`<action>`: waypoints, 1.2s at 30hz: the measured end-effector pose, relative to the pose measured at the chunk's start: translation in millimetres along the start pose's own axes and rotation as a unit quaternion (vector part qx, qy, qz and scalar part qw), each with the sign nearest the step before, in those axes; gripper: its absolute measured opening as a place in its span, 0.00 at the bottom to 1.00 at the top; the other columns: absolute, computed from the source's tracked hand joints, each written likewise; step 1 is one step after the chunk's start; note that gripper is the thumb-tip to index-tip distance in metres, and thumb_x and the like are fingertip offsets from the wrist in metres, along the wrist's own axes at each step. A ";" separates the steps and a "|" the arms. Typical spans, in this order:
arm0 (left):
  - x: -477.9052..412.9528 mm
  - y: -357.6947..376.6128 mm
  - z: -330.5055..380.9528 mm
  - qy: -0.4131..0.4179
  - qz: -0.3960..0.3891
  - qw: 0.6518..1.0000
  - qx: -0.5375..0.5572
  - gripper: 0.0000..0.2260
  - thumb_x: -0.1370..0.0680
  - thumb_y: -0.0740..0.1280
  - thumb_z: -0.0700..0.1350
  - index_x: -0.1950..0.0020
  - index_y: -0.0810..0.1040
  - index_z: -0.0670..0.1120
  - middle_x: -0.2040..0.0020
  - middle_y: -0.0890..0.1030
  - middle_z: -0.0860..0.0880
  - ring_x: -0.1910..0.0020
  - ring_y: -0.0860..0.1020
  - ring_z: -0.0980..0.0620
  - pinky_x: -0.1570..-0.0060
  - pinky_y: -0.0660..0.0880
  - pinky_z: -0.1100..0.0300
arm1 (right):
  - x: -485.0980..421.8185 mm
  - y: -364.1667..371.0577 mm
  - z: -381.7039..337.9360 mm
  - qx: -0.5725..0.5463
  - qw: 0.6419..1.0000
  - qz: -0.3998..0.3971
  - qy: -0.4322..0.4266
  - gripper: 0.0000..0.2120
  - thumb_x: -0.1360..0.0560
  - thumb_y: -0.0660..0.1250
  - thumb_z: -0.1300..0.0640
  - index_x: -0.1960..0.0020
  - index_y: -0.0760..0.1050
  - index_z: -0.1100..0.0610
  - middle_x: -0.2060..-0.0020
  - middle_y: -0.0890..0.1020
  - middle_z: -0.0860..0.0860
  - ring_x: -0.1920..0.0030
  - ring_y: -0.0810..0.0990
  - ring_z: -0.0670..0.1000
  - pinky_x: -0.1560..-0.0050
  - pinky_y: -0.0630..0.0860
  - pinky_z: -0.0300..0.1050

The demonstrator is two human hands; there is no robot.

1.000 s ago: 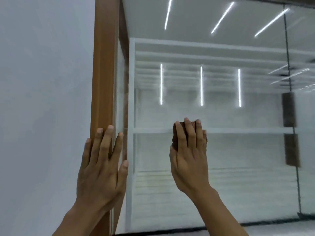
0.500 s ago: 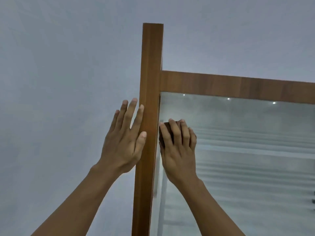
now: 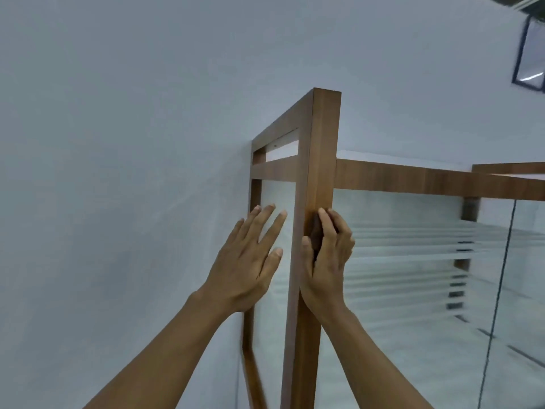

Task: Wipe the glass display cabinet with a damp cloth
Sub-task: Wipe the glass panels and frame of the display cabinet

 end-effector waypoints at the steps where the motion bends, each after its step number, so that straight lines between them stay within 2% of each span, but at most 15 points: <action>1: -2.1 2.1 -4.9 0.003 -0.004 1.000 0.018 0.30 0.25 0.27 0.69 0.23 0.34 0.64 0.18 0.37 0.60 0.21 0.34 0.62 0.20 0.37 0.58 | 0.6 4.7 -2.0 0.021 1.000 -0.012 -0.009 0.25 0.19 0.59 0.50 0.24 0.59 0.49 0.27 0.62 0.52 0.27 0.61 0.51 0.28 0.66 0.57; 3: -7.5 7.4 -11.9 0.014 -0.008 0.999 0.048 0.29 0.26 0.28 0.69 0.24 0.33 0.66 0.18 0.38 0.60 0.20 0.35 0.62 0.19 0.40 0.55 | -0.2 8.0 -2.3 0.051 0.998 -0.014 -0.016 0.26 0.19 0.61 0.49 0.23 0.58 0.48 0.26 0.61 0.53 0.26 0.60 0.53 0.29 0.67 0.60; 5: -15.1 14.9 -16.1 0.028 -0.006 0.996 0.080 0.26 0.25 0.29 0.69 0.26 0.32 0.68 0.18 0.39 0.61 0.20 0.36 0.63 0.18 0.41 0.54 | -2.4 6.6 -4.9 0.080 0.996 0.002 -0.031 0.27 0.20 0.63 0.51 0.24 0.58 0.48 0.26 0.62 0.54 0.26 0.61 0.54 0.29 0.68 0.58; 9: -36.3 34.9 -25.4 0.064 0.014 0.988 0.143 0.23 0.22 0.35 0.68 0.28 0.31 0.73 0.21 0.37 0.67 0.20 0.38 0.64 0.18 0.44 0.52 | -14.1 13.0 -31.2 0.188 0.974 0.029 -0.122 0.25 0.20 0.63 0.54 0.25 0.59 0.50 0.28 0.63 0.54 0.27 0.62 0.58 0.27 0.66 0.53; 11: -48.0 46.6 -33.1 0.084 0.022 0.981 0.176 0.23 0.21 0.36 0.67 0.27 0.32 0.73 0.22 0.36 0.69 0.20 0.38 0.64 0.18 0.45 0.52 | -22.0 22.7 -44.4 0.272 0.946 0.032 -0.170 0.26 0.21 0.64 0.55 0.26 0.61 0.51 0.28 0.62 0.55 0.27 0.61 0.59 0.28 0.63 0.52; 13: -59.6 59.3 -42.5 0.103 0.031 0.975 0.195 0.24 0.21 0.34 0.68 0.25 0.34 0.71 0.20 0.38 0.66 0.20 0.39 0.63 0.18 0.45 0.52 | -27.8 35.4 -51.7 0.350 0.915 0.024 -0.201 0.31 0.25 0.70 0.58 0.26 0.62 0.51 0.28 0.62 0.55 0.27 0.60 0.60 0.28 0.62 0.51; 15: -74.3 69.7 -53.5 0.118 0.038 0.970 0.208 0.25 0.22 0.32 0.68 0.25 0.33 0.71 0.21 0.36 0.68 0.20 0.38 0.65 0.19 0.41 0.56 | -34.9 41.6 -59.3 0.409 0.887 0.043 -0.210 0.35 0.28 0.74 0.61 0.26 0.62 0.52 0.28 0.62 0.56 0.28 0.61 0.61 0.30 0.62 0.52; 17: -91.1 80.2 -63.2 0.132 0.039 0.966 0.221 0.24 0.22 0.32 0.69 0.26 0.33 0.73 0.22 0.35 0.68 0.21 0.38 0.65 0.21 0.38 0.59 | -40.1 47.7 -66.5 0.466 0.855 0.067 -0.219 0.34 0.28 0.73 0.62 0.26 0.64 0.53 0.29 0.63 0.56 0.30 0.62 0.61 0.31 0.62 0.53; 19: -109.9 86.8 -68.8 0.151 0.049 0.959 0.233 0.24 0.21 0.34 0.68 0.25 0.35 0.71 0.20 0.37 0.66 0.20 0.40 0.63 0.22 0.38 0.58 | -43.8 55.6 -73.7 0.518 0.820 0.078 -0.230 0.32 0.28 0.72 0.63 0.26 0.65 0.54 0.30 0.63 0.57 0.30 0.62 0.62 0.33 0.62 0.54; 21: -125.9 88.5 -71.3 0.180 0.065 0.950 0.248 0.24 0.19 0.38 0.65 0.22 0.39 0.68 0.18 0.41 0.62 0.19 0.42 0.60 0.21 0.40 0.55 | -50.4 64.5 -75.4 0.582 0.778 0.069 -0.226 0.32 0.28 0.71 0.64 0.26 0.67 0.55 0.31 0.63 0.58 0.31 0.62 0.62 0.34 0.62 0.55; 25: -142.2 85.7 -76.2 0.240 0.142 0.918 0.282 0.24 0.17 0.48 0.56 0.19 0.54 0.57 0.21 0.55 0.52 0.21 0.55 0.52 0.21 0.56 0.44 | -52.7 83.3 -66.6 0.722 0.657 0.060 -0.208 0.32 0.28 0.72 0.64 0.26 0.67 0.57 0.32 0.63 0.59 0.32 0.61 0.63 0.34 0.59 0.57; 30: -153.9 92.7 -81.4 0.315 0.197 0.880 0.298 0.25 0.18 0.54 0.57 0.21 0.62 0.53 0.24 0.64 0.46 0.25 0.62 0.47 0.24 0.62 0.44 | -32.6 122.1 -37.8 0.795 0.575 0.066 -0.178 0.32 0.28 0.72 0.64 0.26 0.68 0.56 0.31 0.66 0.57 0.31 0.63 0.61 0.33 0.61 0.56; 32: -159.0 98.8 -88.2 0.345 0.205 0.868 0.293 0.25 0.19 0.57 0.55 0.21 0.63 0.52 0.24 0.66 0.44 0.24 0.63 0.44 0.24 0.63 0.42 | -27.4 131.1 -25.2 0.816 0.552 0.063 -0.160 0.31 0.27 0.73 0.63 0.27 0.67 0.55 0.31 0.67 0.57 0.31 0.64 0.61 0.32 0.60 0.54; 34: -165.8 105.6 -95.0 0.359 0.200 0.862 0.296 0.25 0.19 0.58 0.55 0.21 0.65 0.52 0.24 0.65 0.43 0.24 0.63 0.43 0.24 0.61 0.42 | -26.6 132.0 -18.3 0.817 0.559 0.069 -0.126 0.30 0.27 0.73 0.63 0.27 0.67 0.55 0.31 0.67 0.56 0.30 0.65 0.61 0.31 0.61 0.53; 36: -170.5 112.6 -101.0 0.364 0.199 0.857 0.306 0.25 0.19 0.58 0.55 0.22 0.65 0.52 0.24 0.65 0.43 0.24 0.62 0.43 0.22 0.57 0.44 | -25.5 132.6 -14.1 0.809 0.572 0.084 -0.101 0.26 0.24 0.69 0.62 0.28 0.67 0.55 0.30 0.66 0.56 0.29 0.64 0.61 0.30 0.62 0.53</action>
Point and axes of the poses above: each hand's wrist, its own x-axis away from the middle knuckle, its own y-axis out of the palm, z = x × y, the point moved 10 cm from there along -x, towards the middle knuckle
